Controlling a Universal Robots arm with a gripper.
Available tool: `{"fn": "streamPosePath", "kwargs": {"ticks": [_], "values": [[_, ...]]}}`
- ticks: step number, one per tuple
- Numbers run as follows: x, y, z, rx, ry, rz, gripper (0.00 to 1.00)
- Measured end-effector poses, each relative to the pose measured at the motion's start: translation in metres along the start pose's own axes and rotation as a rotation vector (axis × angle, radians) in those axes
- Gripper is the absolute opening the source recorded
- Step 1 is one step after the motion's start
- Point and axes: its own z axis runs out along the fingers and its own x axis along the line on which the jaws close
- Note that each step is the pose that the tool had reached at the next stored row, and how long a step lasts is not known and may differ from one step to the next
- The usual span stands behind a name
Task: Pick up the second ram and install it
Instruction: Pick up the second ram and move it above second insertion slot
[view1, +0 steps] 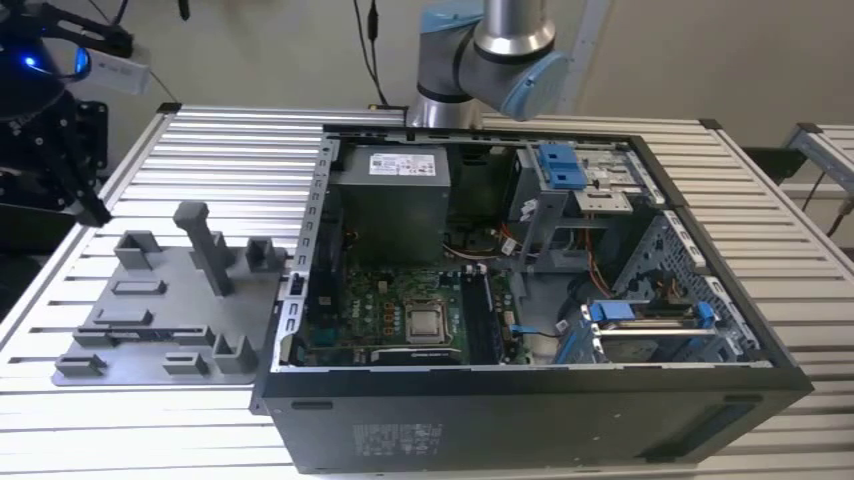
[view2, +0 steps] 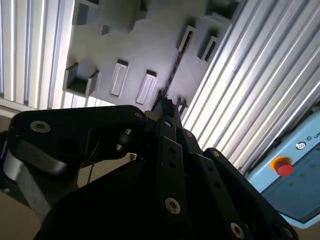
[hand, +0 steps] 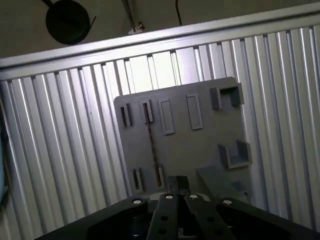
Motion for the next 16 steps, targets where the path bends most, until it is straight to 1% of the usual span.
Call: {"fn": "streamPosePath", "kwargs": {"ticks": [4,7,16], "values": [[0.0001,0.0001,0.0017,-0.0014,0.0000,-0.051,0.11],[0.0001,0.0001,0.0022,-0.0021,0.0000,-0.072,0.11],[0.0001,0.0001,0.0023,-0.0021,-0.0001,-0.073,0.11]]}}
